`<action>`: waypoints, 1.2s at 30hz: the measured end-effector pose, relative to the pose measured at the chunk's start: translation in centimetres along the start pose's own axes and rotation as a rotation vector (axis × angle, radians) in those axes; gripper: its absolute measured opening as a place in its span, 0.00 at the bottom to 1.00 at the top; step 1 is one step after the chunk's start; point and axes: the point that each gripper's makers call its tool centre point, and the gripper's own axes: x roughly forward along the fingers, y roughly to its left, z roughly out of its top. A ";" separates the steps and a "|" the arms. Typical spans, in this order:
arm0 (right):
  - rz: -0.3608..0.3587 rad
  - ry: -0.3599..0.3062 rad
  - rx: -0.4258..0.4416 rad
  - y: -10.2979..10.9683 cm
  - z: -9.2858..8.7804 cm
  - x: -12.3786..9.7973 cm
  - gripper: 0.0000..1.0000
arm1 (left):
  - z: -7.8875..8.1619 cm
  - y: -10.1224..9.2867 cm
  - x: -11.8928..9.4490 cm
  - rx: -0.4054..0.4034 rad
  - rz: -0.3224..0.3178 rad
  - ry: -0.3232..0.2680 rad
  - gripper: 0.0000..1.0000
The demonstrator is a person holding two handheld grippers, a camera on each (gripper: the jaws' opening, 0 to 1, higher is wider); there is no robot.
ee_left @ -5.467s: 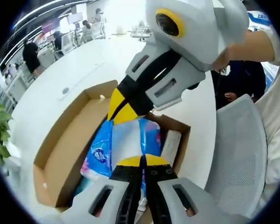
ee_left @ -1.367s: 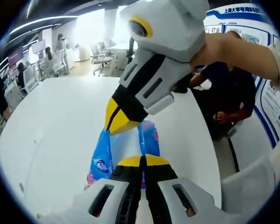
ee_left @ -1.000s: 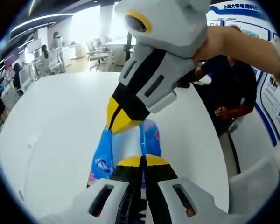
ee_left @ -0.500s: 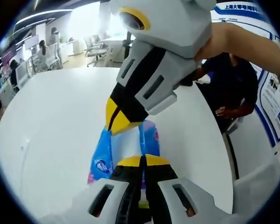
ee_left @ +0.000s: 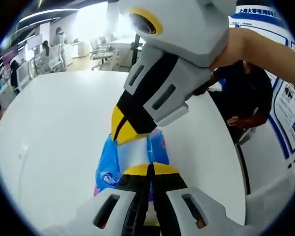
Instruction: Operate the shoe box by opening the lid, removing the specified soft item, and placing it in the target area until the item is outside and the box remains undamaged.
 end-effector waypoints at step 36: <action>-0.089 -0.106 0.092 1.6 1.7 -4.0 0.17 | 0.0 -2.1 -4.8 0.036 0.063 0.027 0.22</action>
